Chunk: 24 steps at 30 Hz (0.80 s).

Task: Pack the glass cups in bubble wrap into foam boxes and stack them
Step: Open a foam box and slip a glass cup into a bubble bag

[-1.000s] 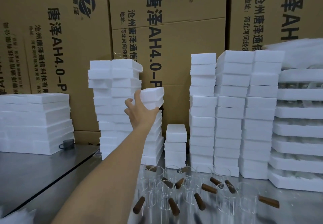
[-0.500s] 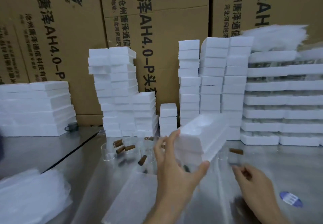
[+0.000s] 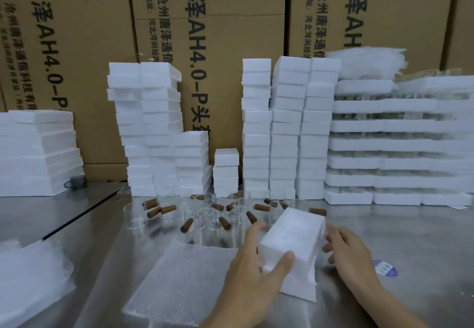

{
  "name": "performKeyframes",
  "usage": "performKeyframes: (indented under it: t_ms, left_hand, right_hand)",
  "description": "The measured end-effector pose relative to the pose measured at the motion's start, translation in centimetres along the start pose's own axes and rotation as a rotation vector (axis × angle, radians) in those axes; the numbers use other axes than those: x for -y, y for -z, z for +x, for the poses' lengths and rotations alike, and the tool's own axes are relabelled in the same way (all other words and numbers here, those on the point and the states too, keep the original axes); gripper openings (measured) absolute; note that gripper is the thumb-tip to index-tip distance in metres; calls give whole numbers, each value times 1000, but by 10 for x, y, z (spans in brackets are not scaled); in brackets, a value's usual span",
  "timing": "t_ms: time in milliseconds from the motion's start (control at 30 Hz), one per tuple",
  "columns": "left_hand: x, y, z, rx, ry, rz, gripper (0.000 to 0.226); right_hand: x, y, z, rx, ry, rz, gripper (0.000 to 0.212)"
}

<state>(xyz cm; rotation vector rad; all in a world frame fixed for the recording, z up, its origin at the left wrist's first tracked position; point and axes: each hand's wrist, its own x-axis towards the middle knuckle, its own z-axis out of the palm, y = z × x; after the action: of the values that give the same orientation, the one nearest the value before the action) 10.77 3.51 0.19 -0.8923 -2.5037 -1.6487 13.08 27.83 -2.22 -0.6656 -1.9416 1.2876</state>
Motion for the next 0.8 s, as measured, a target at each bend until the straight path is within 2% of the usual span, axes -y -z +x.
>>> performKeyframes:
  t_ms: [67, 167, 367, 500, 600, 733, 800]
  left_hand:
    - [-2, 0, 4, 43, 41, -109, 59]
    - [-2, -3, 6, 85, 47, -151, 42]
    - [6, -10, 9, 129, 32, -76, 56]
    - [3, -11, 9, 151, 19, -105, 55]
    - [-5, -13, 14, 174, 2, -196, 48]
    - [-5, -24, 22, 219, 5, -228, 73]
    - [-2, -23, 29, 172, -24, -198, 64]
  right_hand:
    - [2, 1, 3, 7, -20, 19, 46]
    - [5, 3, 4, 95, -38, -16, 48]
    - [14, 5, -1, 205, -92, 43, 55]
    - [28, 10, -3, 254, -164, 95, 42]
    - [39, 24, 8, 235, -195, 127, 35]
    - [32, 46, 22, 188, -250, 43, 42]
    - [28, 53, 24, 173, -318, 33, 47]
